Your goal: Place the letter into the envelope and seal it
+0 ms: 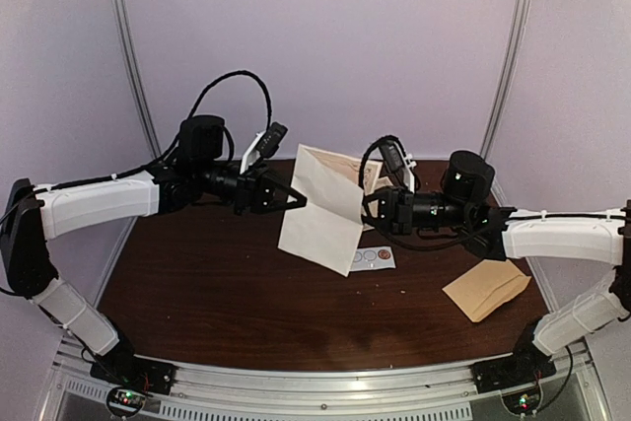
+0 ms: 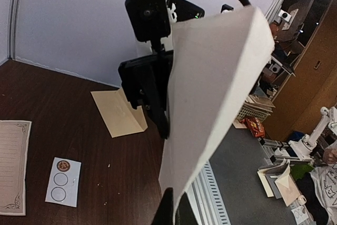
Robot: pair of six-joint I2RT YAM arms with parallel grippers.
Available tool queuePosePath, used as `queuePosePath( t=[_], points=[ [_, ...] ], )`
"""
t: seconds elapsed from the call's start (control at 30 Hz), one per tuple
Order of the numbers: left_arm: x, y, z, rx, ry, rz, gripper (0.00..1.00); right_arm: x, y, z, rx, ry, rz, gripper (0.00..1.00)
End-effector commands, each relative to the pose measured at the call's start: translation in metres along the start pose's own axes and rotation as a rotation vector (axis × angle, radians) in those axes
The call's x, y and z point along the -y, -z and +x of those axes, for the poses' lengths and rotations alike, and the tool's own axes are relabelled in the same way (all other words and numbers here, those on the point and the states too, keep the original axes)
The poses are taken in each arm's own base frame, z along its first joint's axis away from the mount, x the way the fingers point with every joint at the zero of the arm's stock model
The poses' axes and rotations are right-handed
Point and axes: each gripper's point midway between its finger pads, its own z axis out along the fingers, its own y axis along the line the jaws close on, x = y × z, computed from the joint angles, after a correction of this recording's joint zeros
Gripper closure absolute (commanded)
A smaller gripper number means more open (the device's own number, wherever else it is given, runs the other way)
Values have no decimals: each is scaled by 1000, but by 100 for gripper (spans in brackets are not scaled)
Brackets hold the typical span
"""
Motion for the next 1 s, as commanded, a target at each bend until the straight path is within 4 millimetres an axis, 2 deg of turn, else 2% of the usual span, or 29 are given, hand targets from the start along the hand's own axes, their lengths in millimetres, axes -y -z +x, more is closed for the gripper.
queuePosePath(
  t=[0.0, 0.17, 0.23, 0.37, 0.47, 0.6, 0.97],
  points=[
    [6, -2, -11, 17, -60, 25, 100, -8, 9, -23, 89, 53, 30, 78],
    [5, 0, -15, 23, -78, -7, 100, -3, 33, -39, 196, 47, 87, 48],
    [4, 2, -18, 30, -89, -36, 100, -2, 47, -46, 250, 47, 104, 40],
    [-9, 7, -25, 56, -105, -153, 100, -13, 71, -55, 349, 76, 96, 24],
    [-15, 12, -29, 65, -123, -217, 100, -25, 81, -61, 394, 116, 88, 13],
    [-12, 17, -34, 92, -144, -248, 100, -18, 75, -57, 357, 128, 126, 5],
    [-1, 18, -37, 116, -165, -216, 100, -1, 33, -36, 251, 101, 139, 4]
  ],
)
